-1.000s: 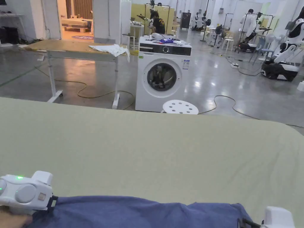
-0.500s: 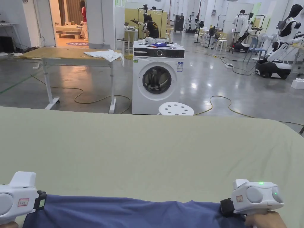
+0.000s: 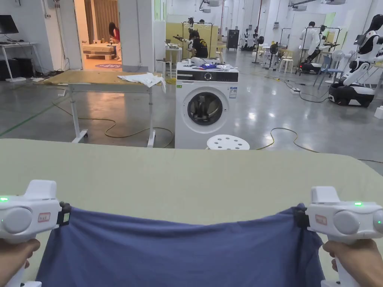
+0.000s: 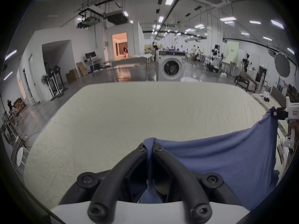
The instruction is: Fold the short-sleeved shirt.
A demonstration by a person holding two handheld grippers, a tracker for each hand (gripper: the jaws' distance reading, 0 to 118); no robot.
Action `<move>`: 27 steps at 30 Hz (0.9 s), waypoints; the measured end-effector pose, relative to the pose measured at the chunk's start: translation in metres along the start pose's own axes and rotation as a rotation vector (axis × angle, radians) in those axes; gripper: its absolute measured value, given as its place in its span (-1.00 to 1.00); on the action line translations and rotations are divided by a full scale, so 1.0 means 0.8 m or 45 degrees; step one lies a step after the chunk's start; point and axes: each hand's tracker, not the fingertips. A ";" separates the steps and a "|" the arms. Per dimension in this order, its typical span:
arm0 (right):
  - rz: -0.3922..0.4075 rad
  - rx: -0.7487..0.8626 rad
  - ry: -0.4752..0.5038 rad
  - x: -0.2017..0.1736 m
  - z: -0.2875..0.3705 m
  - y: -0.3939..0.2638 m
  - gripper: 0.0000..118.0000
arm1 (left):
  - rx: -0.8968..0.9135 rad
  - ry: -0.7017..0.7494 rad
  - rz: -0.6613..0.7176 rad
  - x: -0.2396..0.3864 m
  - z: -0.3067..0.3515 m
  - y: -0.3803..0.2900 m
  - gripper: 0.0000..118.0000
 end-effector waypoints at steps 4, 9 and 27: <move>0.054 0.153 -0.023 -0.005 0.069 0.039 -0.97 | 0.125 0.013 -0.033 -0.002 0.053 0.035 -1.00; 0.022 0.280 -0.035 -0.004 0.139 0.092 -0.97 | 0.254 0.008 0.009 -0.016 0.112 0.089 -1.00; 0.045 0.563 -0.148 -0.016 0.211 0.308 -0.97 | 0.481 0.076 -0.017 -0.033 0.162 0.303 -1.00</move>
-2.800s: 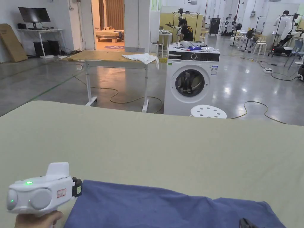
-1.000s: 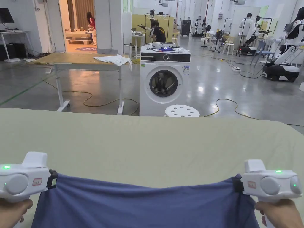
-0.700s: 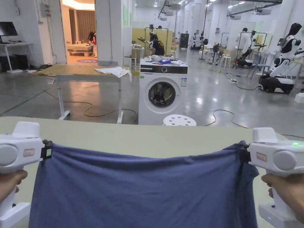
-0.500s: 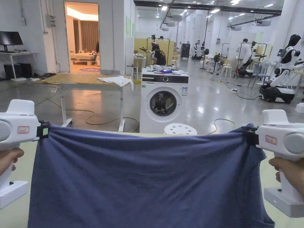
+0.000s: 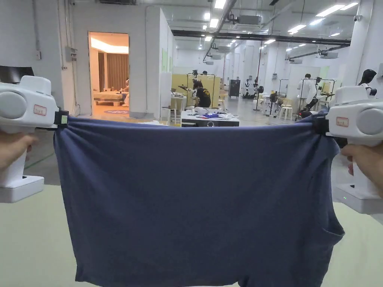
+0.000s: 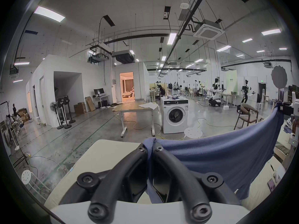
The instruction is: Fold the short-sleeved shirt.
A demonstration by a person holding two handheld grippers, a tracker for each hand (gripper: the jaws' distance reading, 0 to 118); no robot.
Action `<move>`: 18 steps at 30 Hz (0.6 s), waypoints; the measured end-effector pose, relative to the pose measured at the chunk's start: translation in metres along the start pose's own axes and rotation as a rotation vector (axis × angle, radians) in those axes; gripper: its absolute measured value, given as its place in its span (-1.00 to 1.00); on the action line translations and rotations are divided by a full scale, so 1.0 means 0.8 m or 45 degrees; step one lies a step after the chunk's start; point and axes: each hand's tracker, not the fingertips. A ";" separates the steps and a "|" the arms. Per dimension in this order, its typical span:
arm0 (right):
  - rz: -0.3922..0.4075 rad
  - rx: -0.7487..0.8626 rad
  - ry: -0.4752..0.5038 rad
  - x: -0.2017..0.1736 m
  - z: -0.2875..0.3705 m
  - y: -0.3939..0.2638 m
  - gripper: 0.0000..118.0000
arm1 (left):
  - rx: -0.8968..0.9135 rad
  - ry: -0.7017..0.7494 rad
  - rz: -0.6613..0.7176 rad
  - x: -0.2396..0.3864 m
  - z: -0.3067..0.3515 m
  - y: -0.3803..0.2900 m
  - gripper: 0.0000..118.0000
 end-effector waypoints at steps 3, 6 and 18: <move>0.027 0.022 -0.011 0.001 -0.018 0.028 -0.97 | 0.023 0.009 0.007 -0.006 -0.014 0.022 -1.00; 0.048 0.046 -0.017 -0.001 -0.033 0.046 -0.97 | 0.043 0.023 -0.002 -0.006 -0.023 0.035 -1.00; 0.118 -0.004 -0.005 -0.019 -0.055 -0.025 -0.97 | -0.003 0.057 -0.014 -0.009 -0.051 -0.032 -1.00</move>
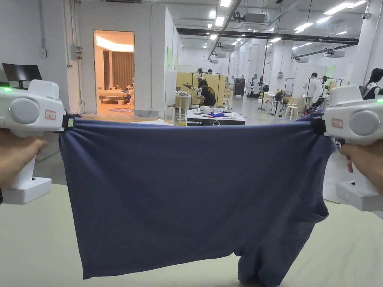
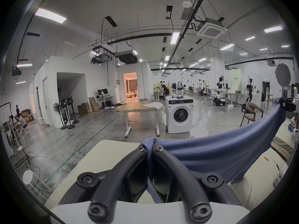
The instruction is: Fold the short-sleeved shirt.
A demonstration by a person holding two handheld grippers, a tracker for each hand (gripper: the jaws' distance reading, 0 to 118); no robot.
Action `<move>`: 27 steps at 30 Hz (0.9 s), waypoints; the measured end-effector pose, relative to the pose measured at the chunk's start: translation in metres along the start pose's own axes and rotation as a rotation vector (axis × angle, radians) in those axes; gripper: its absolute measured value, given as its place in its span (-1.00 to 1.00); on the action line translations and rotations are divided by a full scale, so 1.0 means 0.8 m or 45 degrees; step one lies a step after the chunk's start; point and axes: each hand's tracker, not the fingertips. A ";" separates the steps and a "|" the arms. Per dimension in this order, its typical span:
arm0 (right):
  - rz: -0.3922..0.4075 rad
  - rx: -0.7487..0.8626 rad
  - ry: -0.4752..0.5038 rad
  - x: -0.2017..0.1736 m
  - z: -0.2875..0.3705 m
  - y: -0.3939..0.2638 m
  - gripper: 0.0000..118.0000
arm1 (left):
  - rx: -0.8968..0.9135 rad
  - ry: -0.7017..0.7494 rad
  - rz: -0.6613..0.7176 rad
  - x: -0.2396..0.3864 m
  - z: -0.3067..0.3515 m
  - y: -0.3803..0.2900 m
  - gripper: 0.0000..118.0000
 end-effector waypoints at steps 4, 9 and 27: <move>0.037 -0.060 0.002 -0.011 0.020 -0.060 -0.97 | -0.053 -0.032 0.001 0.002 0.006 -0.053 -1.00; 0.004 -0.116 0.031 -0.014 0.072 -0.131 -0.97 | -0.088 -0.095 0.049 -0.005 0.042 -0.122 -1.00; 0.058 -0.352 0.124 -0.027 0.321 -0.324 -0.97 | -0.274 -0.198 0.209 -0.038 0.316 -0.371 -1.00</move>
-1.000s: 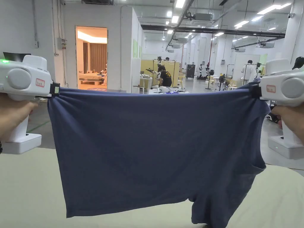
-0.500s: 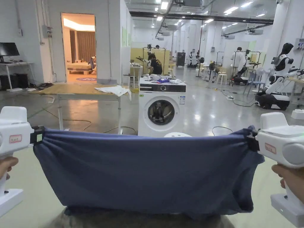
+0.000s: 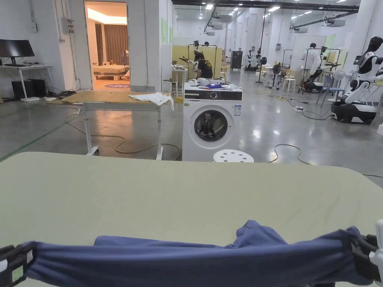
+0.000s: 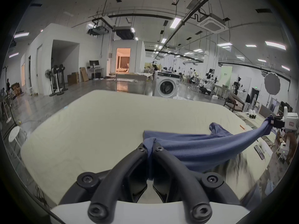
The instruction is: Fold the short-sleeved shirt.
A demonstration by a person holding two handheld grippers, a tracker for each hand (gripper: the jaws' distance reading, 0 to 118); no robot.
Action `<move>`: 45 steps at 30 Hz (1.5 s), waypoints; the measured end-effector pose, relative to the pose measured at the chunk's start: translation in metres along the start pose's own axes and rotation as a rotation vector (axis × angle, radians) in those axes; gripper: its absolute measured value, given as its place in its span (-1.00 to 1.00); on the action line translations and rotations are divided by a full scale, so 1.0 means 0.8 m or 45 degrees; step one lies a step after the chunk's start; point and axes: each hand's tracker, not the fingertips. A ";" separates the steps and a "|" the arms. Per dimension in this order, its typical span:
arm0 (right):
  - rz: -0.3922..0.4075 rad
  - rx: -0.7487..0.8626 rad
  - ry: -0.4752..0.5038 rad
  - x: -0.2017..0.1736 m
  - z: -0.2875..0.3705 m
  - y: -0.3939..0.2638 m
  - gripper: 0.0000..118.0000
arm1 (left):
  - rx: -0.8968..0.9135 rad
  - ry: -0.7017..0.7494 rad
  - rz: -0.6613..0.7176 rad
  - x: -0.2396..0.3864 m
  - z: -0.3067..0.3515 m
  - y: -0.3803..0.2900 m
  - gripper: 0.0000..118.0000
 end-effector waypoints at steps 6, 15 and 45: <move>0.045 -0.241 0.011 -0.025 0.035 -0.089 -0.96 | -0.179 0.003 -0.012 -0.001 0.035 -0.086 -1.00; 0.089 -0.574 0.038 -0.042 0.033 -0.218 -0.95 | -0.503 -0.025 -0.127 0.005 0.026 -0.180 -1.00; -0.274 0.201 -0.062 -0.126 -0.015 -0.107 0.06 | 0.075 0.043 -0.147 0.104 -0.047 -0.104 -0.09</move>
